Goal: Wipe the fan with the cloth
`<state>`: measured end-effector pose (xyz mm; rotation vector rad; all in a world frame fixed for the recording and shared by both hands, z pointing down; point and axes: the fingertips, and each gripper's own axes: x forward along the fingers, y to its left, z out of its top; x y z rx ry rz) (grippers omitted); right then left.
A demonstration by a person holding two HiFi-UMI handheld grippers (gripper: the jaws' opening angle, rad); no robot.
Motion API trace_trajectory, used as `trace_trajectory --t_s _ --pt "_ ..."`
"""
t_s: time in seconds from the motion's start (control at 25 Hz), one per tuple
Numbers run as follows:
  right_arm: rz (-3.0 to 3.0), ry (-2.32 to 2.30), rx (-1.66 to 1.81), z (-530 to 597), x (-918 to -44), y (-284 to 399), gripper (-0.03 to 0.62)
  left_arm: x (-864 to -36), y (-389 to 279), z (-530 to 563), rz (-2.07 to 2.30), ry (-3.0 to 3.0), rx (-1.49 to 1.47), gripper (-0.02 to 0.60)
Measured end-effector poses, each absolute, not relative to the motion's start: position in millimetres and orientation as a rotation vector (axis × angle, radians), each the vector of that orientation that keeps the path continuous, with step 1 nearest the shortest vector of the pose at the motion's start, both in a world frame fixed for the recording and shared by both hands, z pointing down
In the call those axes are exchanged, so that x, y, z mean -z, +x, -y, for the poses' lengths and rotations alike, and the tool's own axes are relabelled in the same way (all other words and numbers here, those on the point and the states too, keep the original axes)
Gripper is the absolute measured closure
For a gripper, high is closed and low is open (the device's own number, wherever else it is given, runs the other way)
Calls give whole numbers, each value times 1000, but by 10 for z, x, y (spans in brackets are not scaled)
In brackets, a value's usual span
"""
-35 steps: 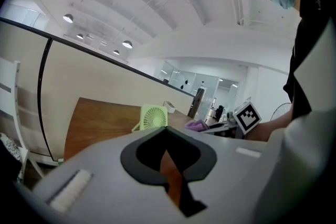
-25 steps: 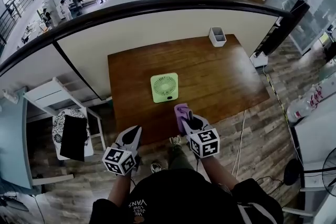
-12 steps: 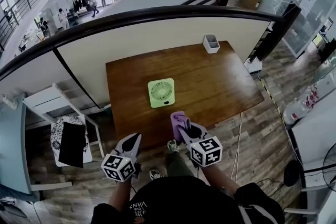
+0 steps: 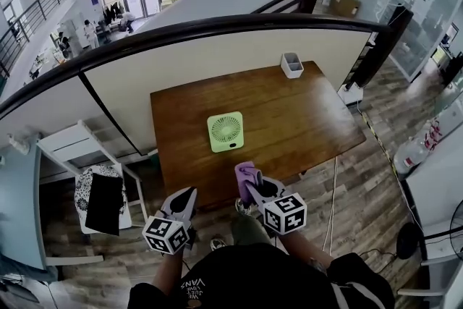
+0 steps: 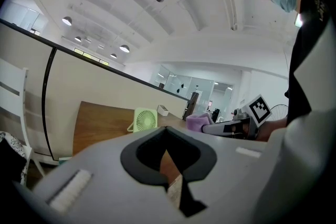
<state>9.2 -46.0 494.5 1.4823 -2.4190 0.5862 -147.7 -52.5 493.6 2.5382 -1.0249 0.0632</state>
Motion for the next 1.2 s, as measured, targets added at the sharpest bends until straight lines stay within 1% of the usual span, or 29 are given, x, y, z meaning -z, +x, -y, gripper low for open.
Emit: trace_trajectory --t_s 0.36,1.2 --pt "2456 1439 -566 456 -4914 -11 510 -4901 -1477 484 1038 2568 -79 571" --pt "2435 1492 -595 461 -4973 15 510 -4981 -1393 454 965 2588 -140 569"
